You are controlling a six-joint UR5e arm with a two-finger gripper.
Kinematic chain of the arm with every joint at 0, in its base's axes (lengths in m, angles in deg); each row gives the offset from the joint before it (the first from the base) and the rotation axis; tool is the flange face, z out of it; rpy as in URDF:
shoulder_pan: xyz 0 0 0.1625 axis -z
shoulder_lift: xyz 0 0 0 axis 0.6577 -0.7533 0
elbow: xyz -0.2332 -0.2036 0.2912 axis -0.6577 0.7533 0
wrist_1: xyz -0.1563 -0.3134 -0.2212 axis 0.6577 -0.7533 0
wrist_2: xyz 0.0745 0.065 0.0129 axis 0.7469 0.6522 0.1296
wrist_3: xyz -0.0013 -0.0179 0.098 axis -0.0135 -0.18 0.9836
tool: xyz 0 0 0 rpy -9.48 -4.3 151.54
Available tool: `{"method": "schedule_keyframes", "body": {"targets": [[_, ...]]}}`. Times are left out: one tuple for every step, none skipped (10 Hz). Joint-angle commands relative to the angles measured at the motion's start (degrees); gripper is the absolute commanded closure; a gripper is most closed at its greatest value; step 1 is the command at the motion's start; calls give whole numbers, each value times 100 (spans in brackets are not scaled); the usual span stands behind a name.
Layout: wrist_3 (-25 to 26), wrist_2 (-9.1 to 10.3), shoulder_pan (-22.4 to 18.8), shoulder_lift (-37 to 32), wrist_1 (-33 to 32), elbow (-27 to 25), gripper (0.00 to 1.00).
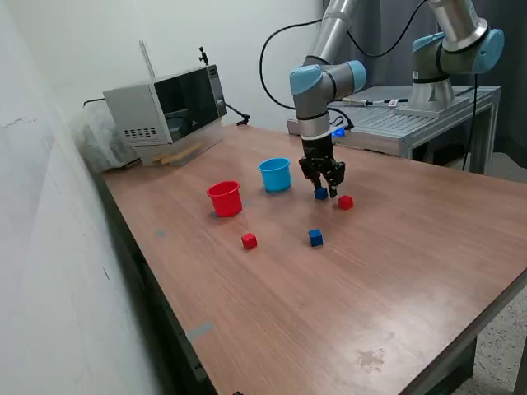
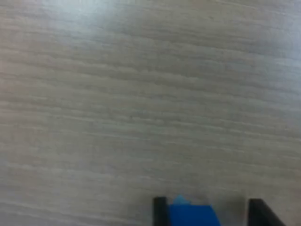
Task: Place red objects in the red bin, and blue objects in the blue bin.
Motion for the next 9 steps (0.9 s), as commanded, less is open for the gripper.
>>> {"method": "schedule_keyframes", "body": {"targets": [[0,0,12,12,-35,1,100],[-9,-9,12,12,-26,45,100],[-9,-26,30,-5,18,149,100],[-9,-18,30,-162,88,194,100],[-9,-9,30,-442,167,221,100],[0,-9,-5,-758,368,212,100],[0,-9,-23,-1083,631,203,100],[0,-9,-32,-1469,738,195,100],[9,-9,-32,-1673,904,160,100]]}}
